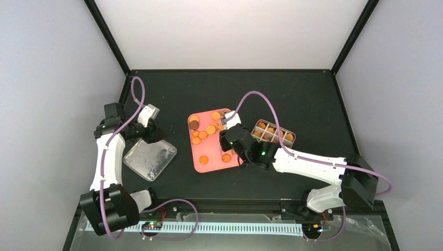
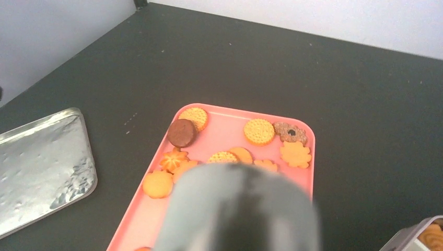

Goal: Pack the cookies
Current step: Adjust the fake cookies on the plate.

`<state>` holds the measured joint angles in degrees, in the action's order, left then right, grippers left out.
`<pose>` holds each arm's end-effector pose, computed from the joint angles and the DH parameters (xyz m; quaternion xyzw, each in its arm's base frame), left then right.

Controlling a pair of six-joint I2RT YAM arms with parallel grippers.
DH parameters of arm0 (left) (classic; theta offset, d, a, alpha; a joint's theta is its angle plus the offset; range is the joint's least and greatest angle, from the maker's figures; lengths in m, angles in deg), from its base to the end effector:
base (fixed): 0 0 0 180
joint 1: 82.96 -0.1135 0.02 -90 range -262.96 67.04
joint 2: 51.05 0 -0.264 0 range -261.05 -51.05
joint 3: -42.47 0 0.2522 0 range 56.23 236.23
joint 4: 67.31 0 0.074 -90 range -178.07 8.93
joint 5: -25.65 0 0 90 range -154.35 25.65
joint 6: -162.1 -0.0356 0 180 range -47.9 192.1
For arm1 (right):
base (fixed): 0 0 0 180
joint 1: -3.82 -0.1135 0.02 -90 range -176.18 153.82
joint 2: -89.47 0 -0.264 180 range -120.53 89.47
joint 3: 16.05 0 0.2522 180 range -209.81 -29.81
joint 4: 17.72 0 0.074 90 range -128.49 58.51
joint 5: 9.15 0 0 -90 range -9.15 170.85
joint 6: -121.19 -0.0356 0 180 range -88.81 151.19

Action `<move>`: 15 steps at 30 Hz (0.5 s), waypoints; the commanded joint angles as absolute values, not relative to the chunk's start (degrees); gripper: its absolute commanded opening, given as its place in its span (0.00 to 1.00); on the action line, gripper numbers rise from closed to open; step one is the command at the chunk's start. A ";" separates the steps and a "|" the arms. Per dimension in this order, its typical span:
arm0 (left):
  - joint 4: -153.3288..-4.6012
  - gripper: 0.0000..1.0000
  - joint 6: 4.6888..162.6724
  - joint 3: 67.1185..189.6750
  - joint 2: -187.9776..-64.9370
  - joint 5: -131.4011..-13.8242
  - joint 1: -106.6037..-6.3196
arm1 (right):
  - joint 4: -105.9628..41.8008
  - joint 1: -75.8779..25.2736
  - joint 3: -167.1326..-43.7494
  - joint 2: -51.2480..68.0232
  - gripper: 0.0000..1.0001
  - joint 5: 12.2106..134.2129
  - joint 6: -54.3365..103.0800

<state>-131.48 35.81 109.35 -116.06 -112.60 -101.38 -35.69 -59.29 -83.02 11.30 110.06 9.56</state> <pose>0.2038 0.0399 0.2745 0.2343 0.8602 -0.2521 0.3764 0.1534 0.2642 0.2717 -0.1761 0.8256 0.1695 0.5085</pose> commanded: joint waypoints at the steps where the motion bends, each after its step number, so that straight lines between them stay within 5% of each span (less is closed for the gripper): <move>1: -132.57 0.53 34.75 110.57 -115.77 -112.78 -101.97 | -32.57 -58.00 -82.40 9.95 0.36 108.93 8.64; 15: -132.57 0.53 35.00 110.48 -116.08 -112.97 -101.95 | -30.81 -57.15 -80.30 7.59 0.36 106.44 7.14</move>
